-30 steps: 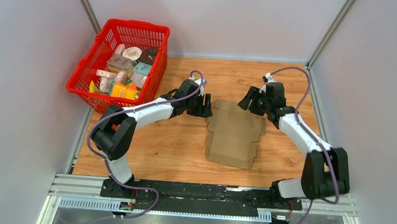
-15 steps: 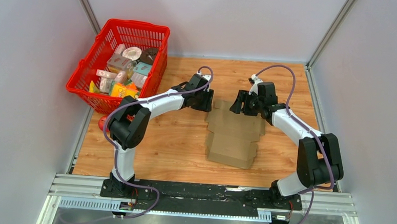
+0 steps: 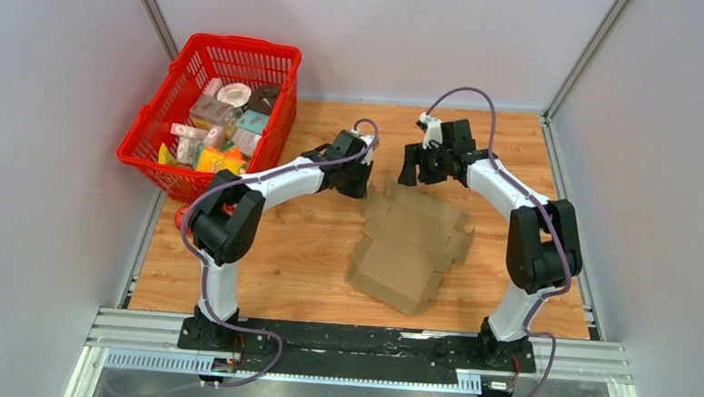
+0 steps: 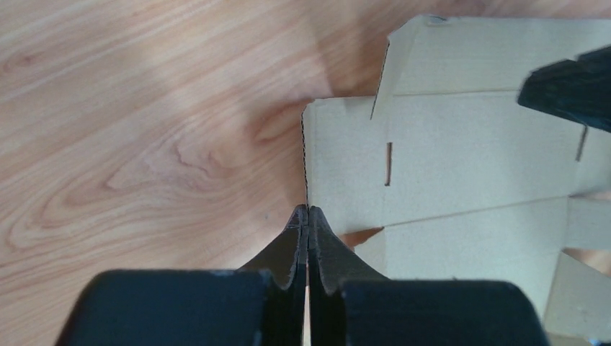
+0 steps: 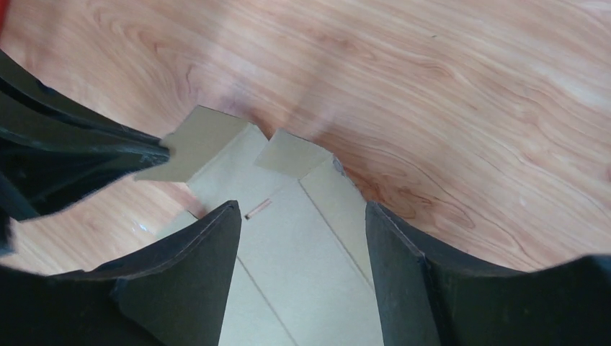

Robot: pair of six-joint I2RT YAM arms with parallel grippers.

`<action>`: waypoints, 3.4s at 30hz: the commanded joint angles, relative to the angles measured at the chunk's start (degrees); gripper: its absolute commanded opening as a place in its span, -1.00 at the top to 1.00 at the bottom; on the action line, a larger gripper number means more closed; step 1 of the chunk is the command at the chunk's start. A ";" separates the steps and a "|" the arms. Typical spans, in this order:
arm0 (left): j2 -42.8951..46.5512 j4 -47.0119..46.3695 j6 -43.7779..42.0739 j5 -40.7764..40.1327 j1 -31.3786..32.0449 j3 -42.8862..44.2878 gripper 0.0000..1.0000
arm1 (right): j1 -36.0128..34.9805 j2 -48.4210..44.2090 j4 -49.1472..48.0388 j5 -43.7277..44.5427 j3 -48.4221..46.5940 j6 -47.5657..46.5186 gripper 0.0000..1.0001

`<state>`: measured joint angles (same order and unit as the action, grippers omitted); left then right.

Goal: Fold the paper box

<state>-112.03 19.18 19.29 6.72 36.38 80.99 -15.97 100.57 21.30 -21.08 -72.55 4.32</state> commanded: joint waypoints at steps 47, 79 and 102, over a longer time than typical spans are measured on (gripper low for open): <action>44.70 -1.07 -12.08 30.63 -7.73 -19.73 1.00 | 1.73 -13.30 -4.24 -41.32 12.09 -16.53 0.01; 29.69 -3.45 4.27 4.90 2.73 0.98 0.35 | -0.99 -27.80 -16.02 -16.27 19.11 17.66 1.00; 18.07 -6.16 7.34 7.34 7.30 5.06 0.95 | -3.11 -30.61 -19.01 -17.59 21.67 17.13 1.00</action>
<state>-97.56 17.26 24.18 12.88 42.39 87.22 -18.74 70.85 6.42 -38.04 -51.16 20.97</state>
